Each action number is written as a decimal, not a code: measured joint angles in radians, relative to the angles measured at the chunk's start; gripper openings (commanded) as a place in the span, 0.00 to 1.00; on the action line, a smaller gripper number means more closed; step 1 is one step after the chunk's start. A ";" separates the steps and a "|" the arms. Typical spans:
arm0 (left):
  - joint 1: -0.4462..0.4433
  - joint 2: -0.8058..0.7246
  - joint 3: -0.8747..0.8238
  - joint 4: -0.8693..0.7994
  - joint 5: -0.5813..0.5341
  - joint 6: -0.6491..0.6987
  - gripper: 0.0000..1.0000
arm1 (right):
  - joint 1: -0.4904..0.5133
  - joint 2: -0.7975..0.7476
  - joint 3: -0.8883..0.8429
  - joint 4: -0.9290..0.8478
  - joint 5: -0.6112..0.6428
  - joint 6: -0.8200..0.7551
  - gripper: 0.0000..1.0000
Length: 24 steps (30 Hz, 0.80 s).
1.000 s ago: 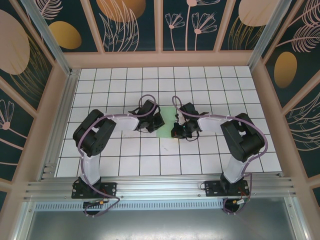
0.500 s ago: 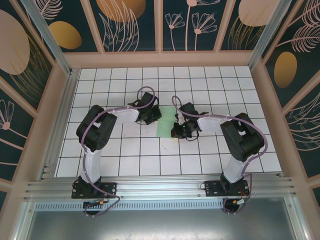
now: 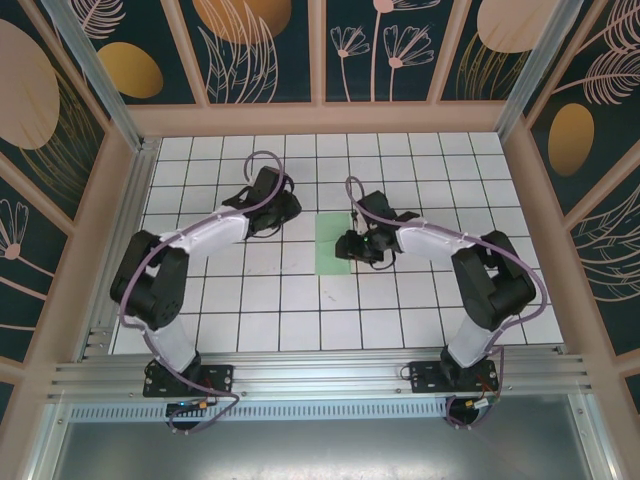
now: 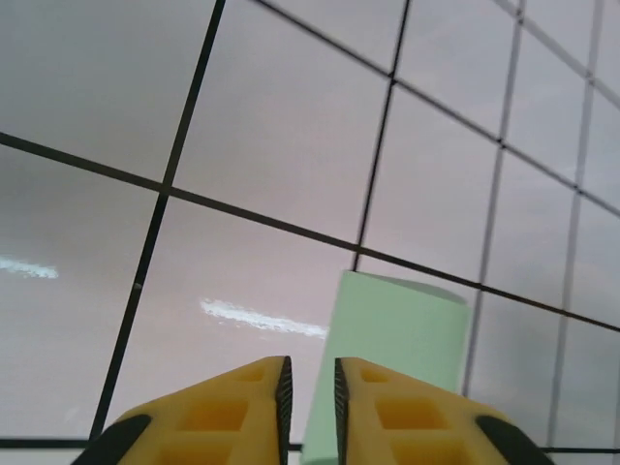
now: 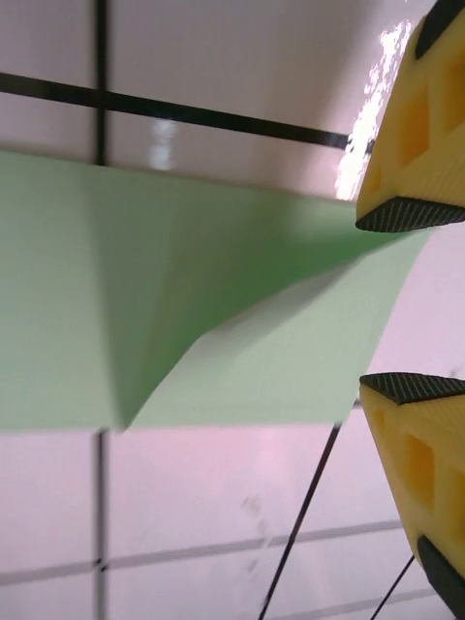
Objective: Fold a paper plane with a square sheet of paper (pick it up from the middle)
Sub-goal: Fold the triangle a second time at the center of the table, then turn over the paper at the center of the table.
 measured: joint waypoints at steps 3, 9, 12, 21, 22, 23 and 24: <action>-0.002 -0.128 -0.127 0.053 0.020 -0.004 0.38 | -0.026 -0.055 0.031 0.018 0.014 -0.004 0.54; -0.002 -0.176 -0.336 0.168 0.134 -0.040 0.45 | -0.095 -0.016 0.043 0.054 -0.031 -0.064 0.54; -0.008 -0.175 -0.393 0.225 0.190 -0.072 0.47 | -0.096 0.033 0.043 0.054 -0.079 -0.126 0.54; -0.039 -0.155 -0.420 0.360 0.277 -0.129 0.50 | -0.104 0.131 0.051 0.055 -0.186 -0.262 0.39; -0.042 -0.151 -0.420 0.370 0.283 -0.130 0.50 | -0.106 0.138 0.051 0.058 -0.195 -0.267 0.35; -0.046 -0.144 -0.420 0.386 0.291 -0.134 0.51 | -0.111 0.144 0.051 0.061 -0.209 -0.269 0.31; -0.049 -0.138 -0.420 0.397 0.299 -0.136 0.52 | -0.115 0.148 0.051 0.065 -0.222 -0.269 0.29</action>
